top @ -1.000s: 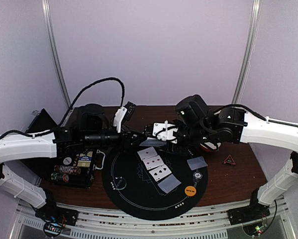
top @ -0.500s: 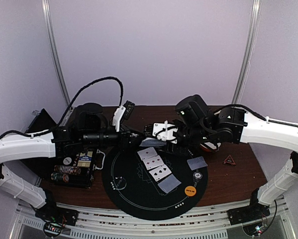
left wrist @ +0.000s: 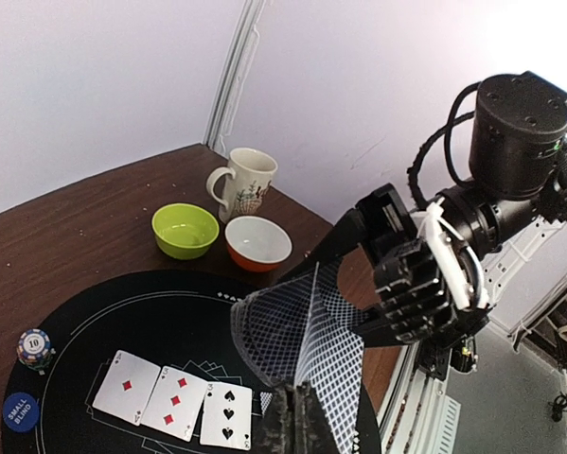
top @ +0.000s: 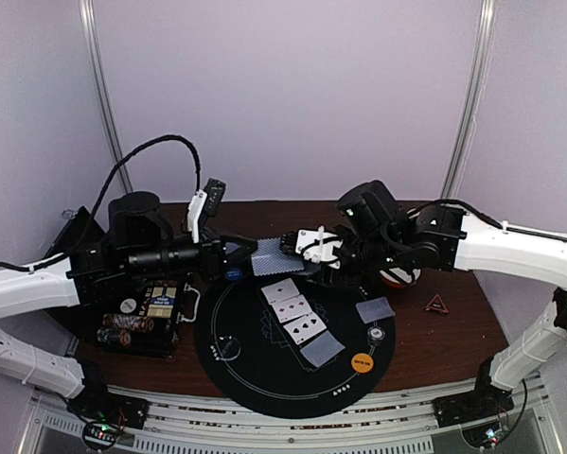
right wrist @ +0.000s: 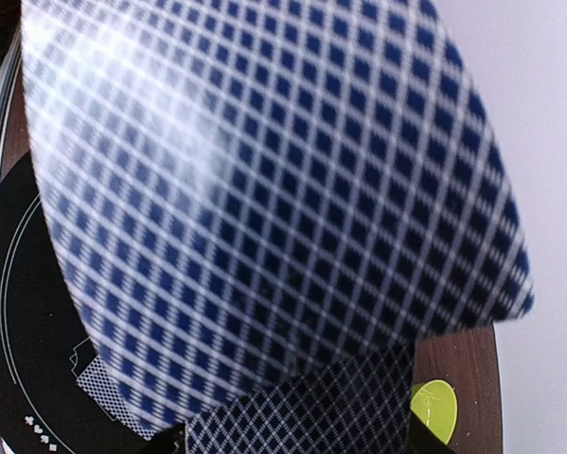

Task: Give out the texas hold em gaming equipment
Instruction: Pick up the poker card from the face-down deck piles, then place the poker card in the community card area.

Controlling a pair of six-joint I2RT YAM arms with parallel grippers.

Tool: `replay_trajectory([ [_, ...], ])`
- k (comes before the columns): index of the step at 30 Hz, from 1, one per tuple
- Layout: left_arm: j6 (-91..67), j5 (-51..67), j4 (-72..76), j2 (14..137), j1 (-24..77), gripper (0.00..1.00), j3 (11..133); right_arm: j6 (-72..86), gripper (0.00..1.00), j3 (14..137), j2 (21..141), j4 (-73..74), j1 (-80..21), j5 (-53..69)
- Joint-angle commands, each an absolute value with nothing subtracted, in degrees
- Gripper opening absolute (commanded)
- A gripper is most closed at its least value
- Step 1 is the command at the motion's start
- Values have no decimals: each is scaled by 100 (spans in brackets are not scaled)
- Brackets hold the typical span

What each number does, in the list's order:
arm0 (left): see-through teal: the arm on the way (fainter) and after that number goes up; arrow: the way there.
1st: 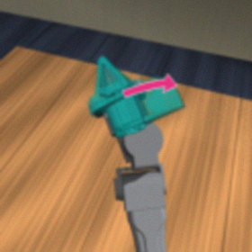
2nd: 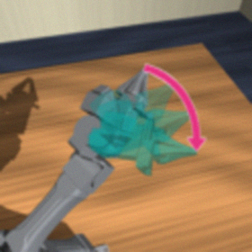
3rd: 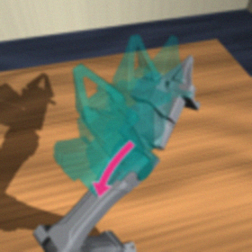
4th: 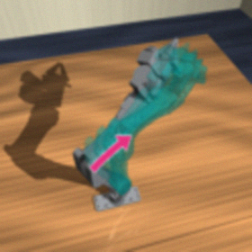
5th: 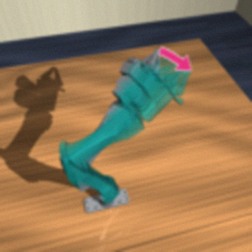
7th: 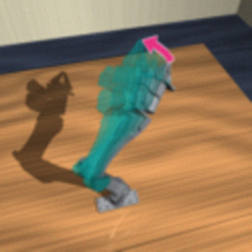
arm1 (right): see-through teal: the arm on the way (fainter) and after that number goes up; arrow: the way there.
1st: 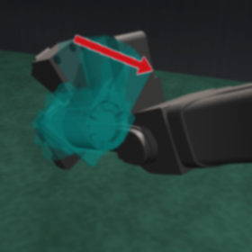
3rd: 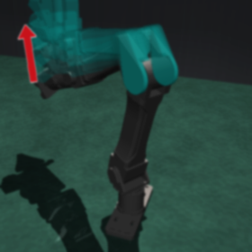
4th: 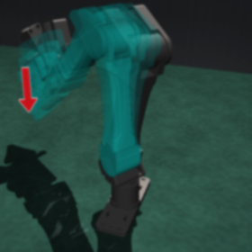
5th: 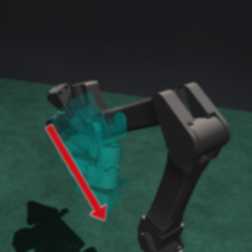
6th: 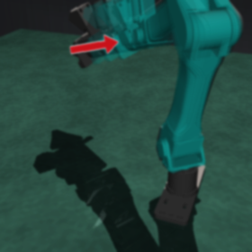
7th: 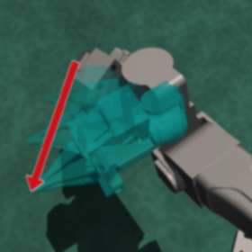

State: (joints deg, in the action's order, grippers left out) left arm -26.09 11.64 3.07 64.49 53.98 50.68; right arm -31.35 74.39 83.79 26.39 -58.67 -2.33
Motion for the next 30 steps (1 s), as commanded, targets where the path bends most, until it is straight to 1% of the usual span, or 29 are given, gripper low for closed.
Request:
replay_trajectory([
  [1, -3116, 857, 778, 6018, 5326, 0, 4748, -2972, 50, 7355, 8210, 2464, -5699, -263],
  [5, -4426, 90, 1202, 5574, 5324, 0, 4108, -2742, 50, 7308, 8223, 2275, -5529, -475],
  [8, -5648, -233, 2045, 5381, 5381, 0, 3140, -2537, 50, 7346, 8289, 2204, -5329, -722],
  [10, -6064, -636, 2247, 5461, 5657, 0, 2653, -2458, 50, 7361, 8328, 2163, -5242, -948],
  [12, -6297, -1311, 2408, 5651, 6237, 0, 2462, -2423, 50, 7384, 8376, 2173, -5187, -1212],
  [15, -6704, -2082, 2759, 6288, 7006, 0, 2451, -2309, 50, 7418, 8390, 2161, -5117, -1375],
  [22, -7633, -2211, 4517, 8758, 8135, 0, 2986, -2273, 50, 7395, 8210, 2144, -5098, -1414],
  [25, -7953, -2416, 4876, 9478, 8338, 0, 3229, -2260, 50, 7334, 8084, 2220, -5098, -1385],
  [28, -8065, -2299, 5531, 10098, 8410, 0, 3475, -2271, 50, 7174, 7942, 2237, -5098, -1442],
  [30, -8087, -2356, 5509, 10419, 8510, 0, 3754, -2312, 50, 7025, 7838, 2169, -5101, -1469],
])
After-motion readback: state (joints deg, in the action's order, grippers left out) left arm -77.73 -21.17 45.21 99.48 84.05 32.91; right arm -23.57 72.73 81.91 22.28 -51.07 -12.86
